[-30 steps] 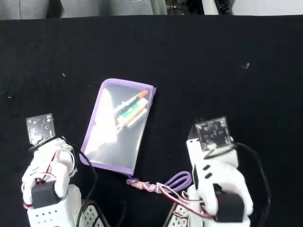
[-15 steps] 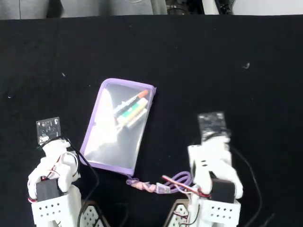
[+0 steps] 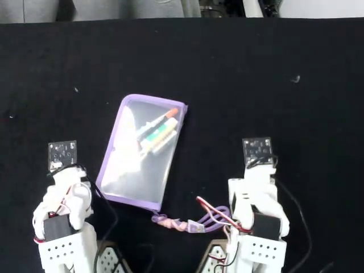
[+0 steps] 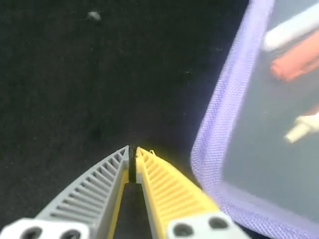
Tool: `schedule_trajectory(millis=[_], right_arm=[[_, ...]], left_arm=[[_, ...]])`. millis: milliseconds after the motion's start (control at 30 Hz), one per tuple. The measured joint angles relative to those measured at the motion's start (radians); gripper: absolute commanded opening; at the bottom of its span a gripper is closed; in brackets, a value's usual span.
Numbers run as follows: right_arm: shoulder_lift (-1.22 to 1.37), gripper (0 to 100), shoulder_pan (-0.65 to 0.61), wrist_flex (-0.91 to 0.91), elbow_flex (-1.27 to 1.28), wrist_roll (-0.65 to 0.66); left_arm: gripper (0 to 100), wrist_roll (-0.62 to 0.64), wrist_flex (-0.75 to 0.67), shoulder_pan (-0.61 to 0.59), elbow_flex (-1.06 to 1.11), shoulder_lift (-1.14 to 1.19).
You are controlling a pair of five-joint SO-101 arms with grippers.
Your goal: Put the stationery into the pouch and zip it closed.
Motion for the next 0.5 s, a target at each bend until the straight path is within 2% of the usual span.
schedule_trajectory(millis=[500], right_arm=[[0.0,2.4,0.0,0.083,0.0,0.0]], left_arm=[[3,-0.009,0.043,0.021,0.003,0.0]])
